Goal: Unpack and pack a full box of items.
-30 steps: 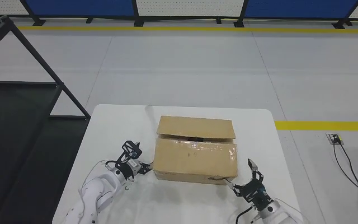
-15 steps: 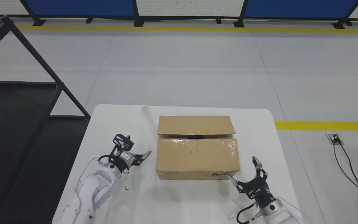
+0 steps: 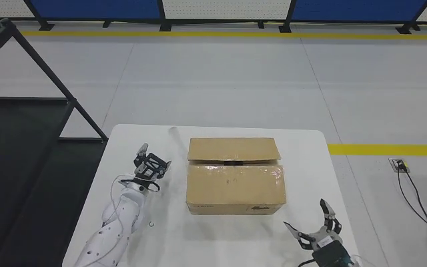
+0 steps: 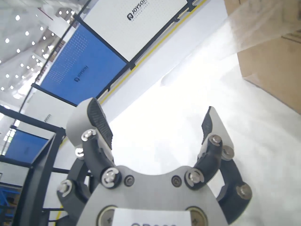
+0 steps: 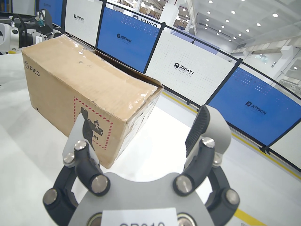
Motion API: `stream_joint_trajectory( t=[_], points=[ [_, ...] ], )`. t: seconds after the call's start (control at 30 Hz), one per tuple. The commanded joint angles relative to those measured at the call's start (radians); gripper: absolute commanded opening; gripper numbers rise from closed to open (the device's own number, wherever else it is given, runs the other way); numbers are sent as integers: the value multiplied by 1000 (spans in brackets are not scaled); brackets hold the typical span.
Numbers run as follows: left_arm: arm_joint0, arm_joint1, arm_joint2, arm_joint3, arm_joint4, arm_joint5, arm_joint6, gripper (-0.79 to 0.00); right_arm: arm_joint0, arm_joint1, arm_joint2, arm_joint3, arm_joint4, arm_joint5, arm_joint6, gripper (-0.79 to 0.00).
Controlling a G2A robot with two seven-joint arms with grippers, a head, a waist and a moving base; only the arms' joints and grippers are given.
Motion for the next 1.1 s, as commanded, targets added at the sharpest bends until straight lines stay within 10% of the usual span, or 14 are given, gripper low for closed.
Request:
stream_joint_trajectory(
  t=[0.0,0.57,1.07],
  points=[
    [-30,-12,12,40,-3,78,36,0,-16,0,3,-13,-1,12,-5,0],
    [-37,-18,45,48,114,131,30,0,-88,-3,-9,-76,-22,89,34,0],
    [-187,-81,177,268,226,189,91,0,-140,-7,-4,-85,6,146,27,0]
  ],
)
